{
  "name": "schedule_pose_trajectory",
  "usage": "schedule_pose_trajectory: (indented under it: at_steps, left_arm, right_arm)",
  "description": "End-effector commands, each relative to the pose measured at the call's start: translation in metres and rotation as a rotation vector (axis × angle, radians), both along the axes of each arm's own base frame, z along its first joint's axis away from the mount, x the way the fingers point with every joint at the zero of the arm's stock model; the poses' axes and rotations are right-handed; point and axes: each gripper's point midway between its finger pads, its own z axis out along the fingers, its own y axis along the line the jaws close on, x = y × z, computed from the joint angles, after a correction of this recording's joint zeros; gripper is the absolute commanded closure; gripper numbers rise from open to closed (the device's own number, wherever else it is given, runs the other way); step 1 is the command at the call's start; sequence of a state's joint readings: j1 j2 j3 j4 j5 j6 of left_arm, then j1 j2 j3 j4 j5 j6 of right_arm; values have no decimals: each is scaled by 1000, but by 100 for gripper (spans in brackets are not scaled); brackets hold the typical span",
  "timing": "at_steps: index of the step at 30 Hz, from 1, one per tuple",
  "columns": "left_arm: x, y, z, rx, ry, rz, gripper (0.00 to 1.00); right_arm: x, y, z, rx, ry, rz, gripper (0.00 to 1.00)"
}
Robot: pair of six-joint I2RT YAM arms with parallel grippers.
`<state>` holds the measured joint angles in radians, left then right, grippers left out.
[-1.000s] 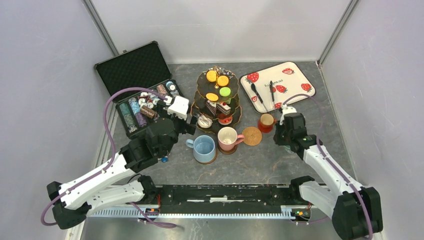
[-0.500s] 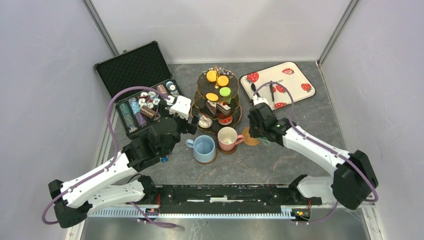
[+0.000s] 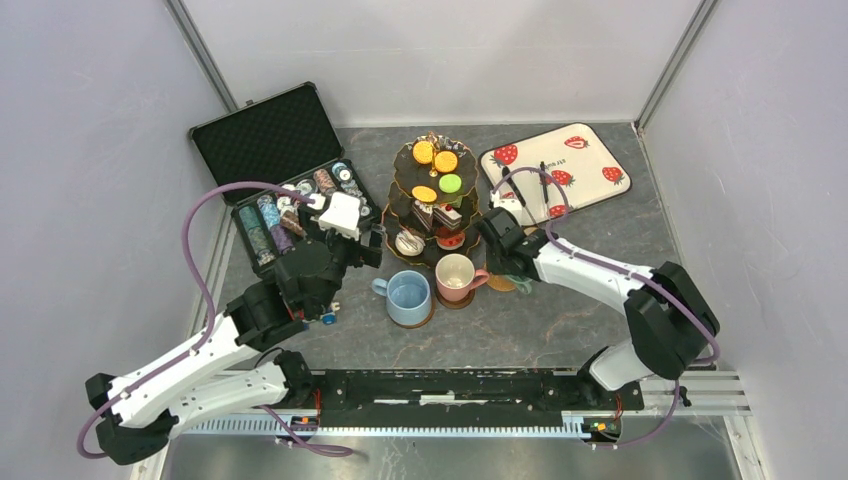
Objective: Serve the afternoon tea
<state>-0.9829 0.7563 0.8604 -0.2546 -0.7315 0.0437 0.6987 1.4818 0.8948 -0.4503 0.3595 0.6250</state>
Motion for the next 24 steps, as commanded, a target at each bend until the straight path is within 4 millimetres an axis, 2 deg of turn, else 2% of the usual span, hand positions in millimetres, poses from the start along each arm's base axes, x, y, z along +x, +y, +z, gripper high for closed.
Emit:
schedule_pose_trajectory:
  at_steps: [1,14,19,24]
  left_arm:
    - [-1,7,20,-55,-47,12,0]
    - [-3,8,22,-68,-52,8,0]
    - [-2,8,21,-59,-50,13,0]
    - [0,8,18,-43,-48,24,0]
  right_arm:
    - [31,18,25,36,-96,-28,97]
    - [31,14,8,-20,-65,-60,94]
    - [29,13,2,-18,-58,-54,84]
    - [32,19,9,0,-66,-29,71]
